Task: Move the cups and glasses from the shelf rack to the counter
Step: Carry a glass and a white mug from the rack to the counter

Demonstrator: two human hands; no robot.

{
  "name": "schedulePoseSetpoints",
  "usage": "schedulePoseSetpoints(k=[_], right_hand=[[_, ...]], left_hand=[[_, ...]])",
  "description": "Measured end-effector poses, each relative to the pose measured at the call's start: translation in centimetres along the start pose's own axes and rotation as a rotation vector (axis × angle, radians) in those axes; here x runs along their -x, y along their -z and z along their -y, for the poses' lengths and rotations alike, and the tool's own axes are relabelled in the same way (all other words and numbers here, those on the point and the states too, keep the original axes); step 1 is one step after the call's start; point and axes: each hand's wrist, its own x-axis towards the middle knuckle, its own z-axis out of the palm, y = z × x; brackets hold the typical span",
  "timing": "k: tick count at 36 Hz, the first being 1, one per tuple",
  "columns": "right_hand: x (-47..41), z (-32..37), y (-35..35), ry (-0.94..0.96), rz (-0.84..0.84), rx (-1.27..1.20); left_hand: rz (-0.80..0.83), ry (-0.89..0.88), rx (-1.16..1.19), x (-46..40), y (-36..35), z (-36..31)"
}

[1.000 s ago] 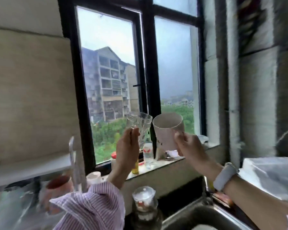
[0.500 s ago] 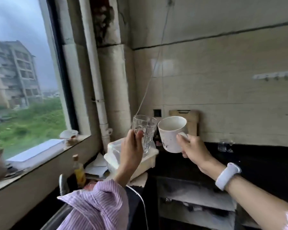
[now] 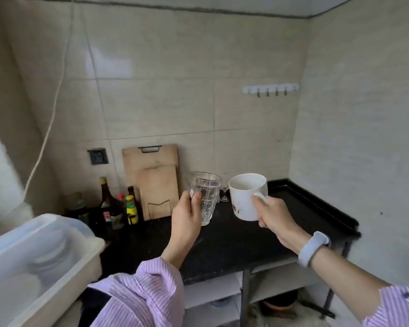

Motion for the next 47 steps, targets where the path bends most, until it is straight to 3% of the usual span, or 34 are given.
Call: schedulePoseSetpoints(k=[14,22,34,47], right_hand=[[-16.0,-12.7,2.3,-0.210,-0.057,0.039],[-29.3,-22.8,3.9,-0.313,-0.035,0.077],[-46.2,-35.3,4.4,-0.474,0.020,0.071],[-56.2,-43.0,1.3,-0.398,0.055,0.037]], left_hand=[[0.304,0.208,0.099,-8.4,-17.3,13.3],[0.411,0.348,0.113,-13.3,-29.9,22.1],[0.439,0.511,0.066,-20.1,-45.6,33.6],[0.344,0.550,0.157,-23.9,-54.7,42.5]])
